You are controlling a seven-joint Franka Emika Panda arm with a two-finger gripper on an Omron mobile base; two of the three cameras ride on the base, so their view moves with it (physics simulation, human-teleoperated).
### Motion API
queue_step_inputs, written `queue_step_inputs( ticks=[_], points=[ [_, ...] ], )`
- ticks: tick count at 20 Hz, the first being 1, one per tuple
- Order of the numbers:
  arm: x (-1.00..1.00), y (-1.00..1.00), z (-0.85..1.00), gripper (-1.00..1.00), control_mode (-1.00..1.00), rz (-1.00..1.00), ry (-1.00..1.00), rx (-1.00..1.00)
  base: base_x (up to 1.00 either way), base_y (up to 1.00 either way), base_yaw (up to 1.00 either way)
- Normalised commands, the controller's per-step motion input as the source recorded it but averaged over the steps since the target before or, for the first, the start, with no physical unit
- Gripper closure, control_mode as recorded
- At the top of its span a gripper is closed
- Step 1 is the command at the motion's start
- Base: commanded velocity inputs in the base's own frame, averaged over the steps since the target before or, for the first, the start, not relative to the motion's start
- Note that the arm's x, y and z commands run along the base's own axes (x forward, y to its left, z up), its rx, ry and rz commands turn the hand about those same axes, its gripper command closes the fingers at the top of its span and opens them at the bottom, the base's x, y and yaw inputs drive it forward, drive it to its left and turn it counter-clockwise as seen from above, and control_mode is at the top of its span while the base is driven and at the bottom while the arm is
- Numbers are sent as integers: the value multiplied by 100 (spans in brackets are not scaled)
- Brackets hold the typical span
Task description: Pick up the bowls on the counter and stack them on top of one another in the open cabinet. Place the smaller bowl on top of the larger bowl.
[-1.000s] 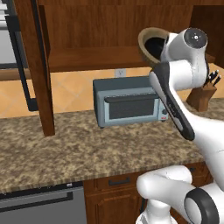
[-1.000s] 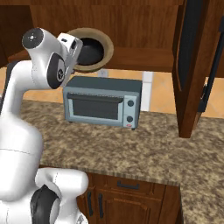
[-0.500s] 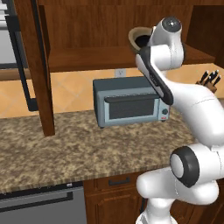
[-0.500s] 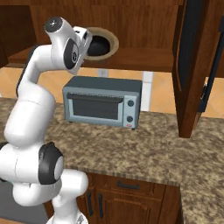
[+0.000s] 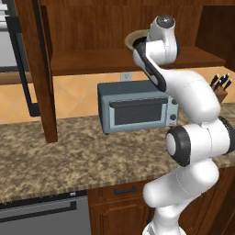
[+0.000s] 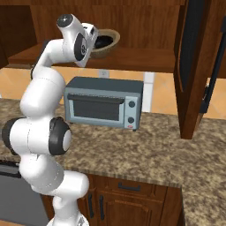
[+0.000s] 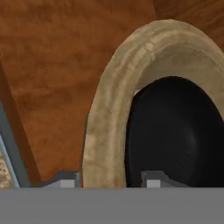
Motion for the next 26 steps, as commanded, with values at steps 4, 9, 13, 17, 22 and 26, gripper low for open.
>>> queue_step_inputs(
  ticks=[4,9,13,17,22,26],
  points=[
    [-79,0,-4,-100,-100,-4,-10,0,0,0,0],
    [-100,0,-33,-100,-100,-18,-19,2,0,0,0],
    [-100,0,-68,-100,-100,-20,-13,1,0,0,0],
    [-100,-9,-99,-100,-100,-19,-9,0,0,0,0],
    [-100,-30,-100,-100,-100,-15,-15,0,0,0,0],
    [-100,-27,-100,-100,-100,-7,-10,4,0,0,0]
  ],
)
